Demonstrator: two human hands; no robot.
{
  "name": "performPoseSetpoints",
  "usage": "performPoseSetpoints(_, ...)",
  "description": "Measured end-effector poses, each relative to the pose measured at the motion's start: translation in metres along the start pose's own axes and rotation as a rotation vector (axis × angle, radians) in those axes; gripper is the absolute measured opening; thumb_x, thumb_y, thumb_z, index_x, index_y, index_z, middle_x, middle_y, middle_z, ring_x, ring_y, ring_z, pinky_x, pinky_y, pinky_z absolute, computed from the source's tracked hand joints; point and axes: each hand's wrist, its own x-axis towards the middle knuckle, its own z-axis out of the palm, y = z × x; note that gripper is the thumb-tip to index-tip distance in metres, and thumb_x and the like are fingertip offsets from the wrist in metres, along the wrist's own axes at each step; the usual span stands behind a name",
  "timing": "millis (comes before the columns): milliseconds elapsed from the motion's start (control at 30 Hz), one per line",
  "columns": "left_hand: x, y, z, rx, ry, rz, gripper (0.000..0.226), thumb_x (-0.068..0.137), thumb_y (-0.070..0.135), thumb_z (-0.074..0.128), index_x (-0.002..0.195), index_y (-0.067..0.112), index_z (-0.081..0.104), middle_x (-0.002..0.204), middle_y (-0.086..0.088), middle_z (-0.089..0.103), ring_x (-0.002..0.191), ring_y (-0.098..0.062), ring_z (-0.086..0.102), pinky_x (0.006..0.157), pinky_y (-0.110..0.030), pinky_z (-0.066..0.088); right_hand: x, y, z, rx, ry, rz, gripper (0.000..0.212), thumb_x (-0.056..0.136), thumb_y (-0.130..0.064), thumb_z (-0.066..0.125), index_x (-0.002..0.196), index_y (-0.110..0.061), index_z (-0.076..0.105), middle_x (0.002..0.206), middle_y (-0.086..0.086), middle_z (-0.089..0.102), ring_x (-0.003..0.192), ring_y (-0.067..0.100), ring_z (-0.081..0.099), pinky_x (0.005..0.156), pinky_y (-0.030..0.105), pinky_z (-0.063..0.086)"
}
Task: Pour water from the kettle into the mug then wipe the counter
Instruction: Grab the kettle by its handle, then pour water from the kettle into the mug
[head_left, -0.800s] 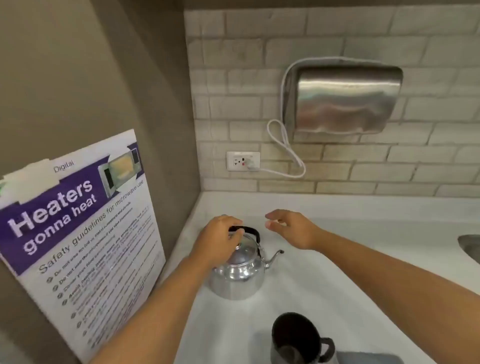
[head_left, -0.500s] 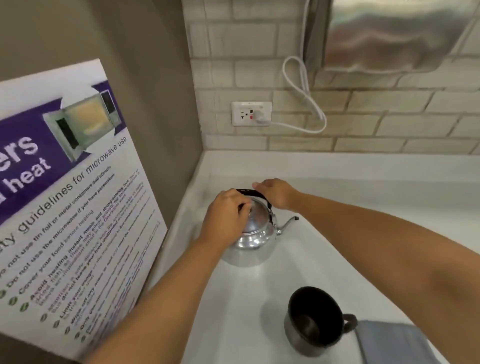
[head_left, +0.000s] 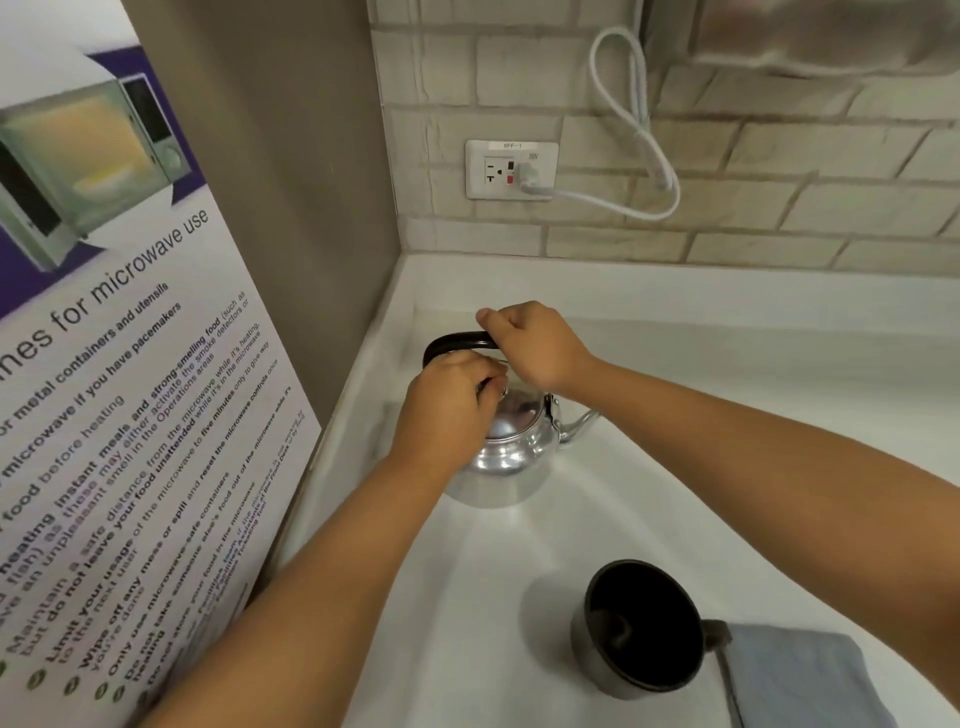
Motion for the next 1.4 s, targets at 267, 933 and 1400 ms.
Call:
performPoseSetpoints(267,-0.014,0.019,-0.031,-0.117,0.473,0.066,0.010,0.084,0.021,0.062,0.077,0.014,0.064,0.076,0.009,0.060,0.074,-0.018,0.055,0.063,-0.027,0.043,-0.015,-0.017,-0.006,-0.013,0.089,-0.089,0.053,0.094,-0.031,0.043,0.045,-0.020,0.029,0.041,-0.008,0.032,0.035,0.007,0.033,0.043,0.024,0.029)
performPoseSetpoints(933,-0.035,0.068,-0.073,-0.678,0.503,-0.535,0.047,0.076,0.037,0.056,0.042,0.026,0.025,0.047,0.008,0.024,0.047,-0.011,0.022,0.044,-0.026,0.020,-0.174,0.019,-0.074,0.227,0.308,-0.074,0.035,0.094,-0.036,0.049,0.079,-0.008,0.065,0.070,-0.004,0.063,0.066,0.009,0.058,0.070,0.029,0.045)
performPoseSetpoints(1400,-0.070,0.094,-0.084,-0.521,0.470,-0.360,0.048,0.075,0.026,0.058,0.039,0.024,0.026,0.039,0.012,0.019,0.043,-0.007,0.018,0.039,-0.021,0.018,-0.268,0.100,-0.001,0.333,0.317,0.196,0.059,0.099,-0.042,0.037,0.071,0.009,0.046,0.062,0.006,0.047,0.055,0.009,0.042,0.056,0.022,0.037)
